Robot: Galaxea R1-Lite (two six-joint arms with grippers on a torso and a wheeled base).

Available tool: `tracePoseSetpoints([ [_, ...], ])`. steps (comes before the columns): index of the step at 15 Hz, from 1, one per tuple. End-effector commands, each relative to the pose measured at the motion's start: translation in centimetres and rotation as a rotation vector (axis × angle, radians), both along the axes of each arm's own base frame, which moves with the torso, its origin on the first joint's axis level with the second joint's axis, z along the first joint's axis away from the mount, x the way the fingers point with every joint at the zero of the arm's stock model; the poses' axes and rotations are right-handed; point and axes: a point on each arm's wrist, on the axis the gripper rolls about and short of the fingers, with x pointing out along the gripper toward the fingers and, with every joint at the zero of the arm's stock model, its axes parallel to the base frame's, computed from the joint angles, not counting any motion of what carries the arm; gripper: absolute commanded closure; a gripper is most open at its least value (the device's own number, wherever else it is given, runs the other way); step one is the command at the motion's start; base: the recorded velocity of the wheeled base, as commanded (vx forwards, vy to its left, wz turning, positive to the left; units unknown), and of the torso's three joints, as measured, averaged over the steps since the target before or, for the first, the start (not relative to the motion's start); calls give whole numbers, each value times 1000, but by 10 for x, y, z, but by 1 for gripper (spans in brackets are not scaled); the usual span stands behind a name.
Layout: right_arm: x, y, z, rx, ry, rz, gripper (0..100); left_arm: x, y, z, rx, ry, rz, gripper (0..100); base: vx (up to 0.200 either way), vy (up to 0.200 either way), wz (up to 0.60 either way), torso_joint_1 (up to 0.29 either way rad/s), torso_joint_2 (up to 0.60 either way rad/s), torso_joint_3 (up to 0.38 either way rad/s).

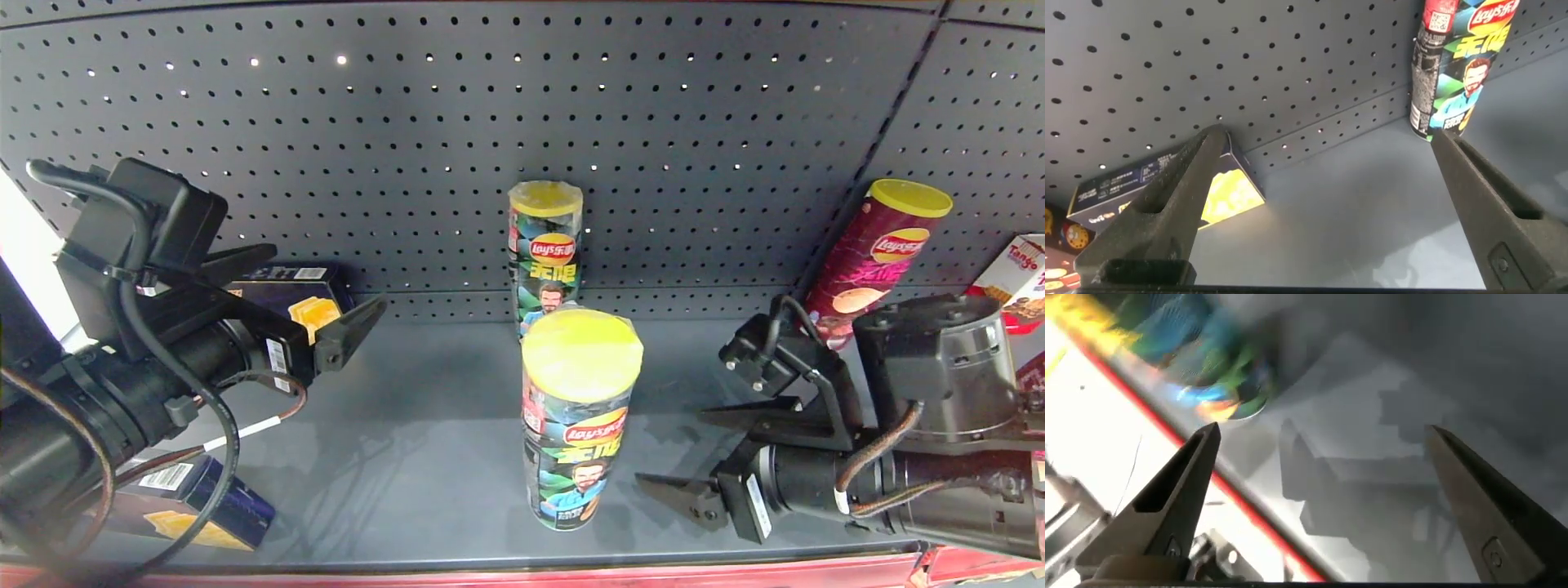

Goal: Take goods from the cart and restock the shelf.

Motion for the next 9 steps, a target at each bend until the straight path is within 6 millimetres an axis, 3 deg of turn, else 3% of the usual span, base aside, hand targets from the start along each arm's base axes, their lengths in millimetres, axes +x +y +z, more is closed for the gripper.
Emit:
tracePoseSetpoints([
  [1,12,0,5,12,-13,-33,0,1,-1,-1,3,5,-1,0,0,0,0,0,0,0],
  [4,34,10,9,21,-23,-56,0,1,-1,-2,3,7,-1,0,0,0,0,0,0,0],
  [9,54,25,6,16,-19,-59,0,0,0,-5,7,12,2,0,0,0,0,0,0,0],
])
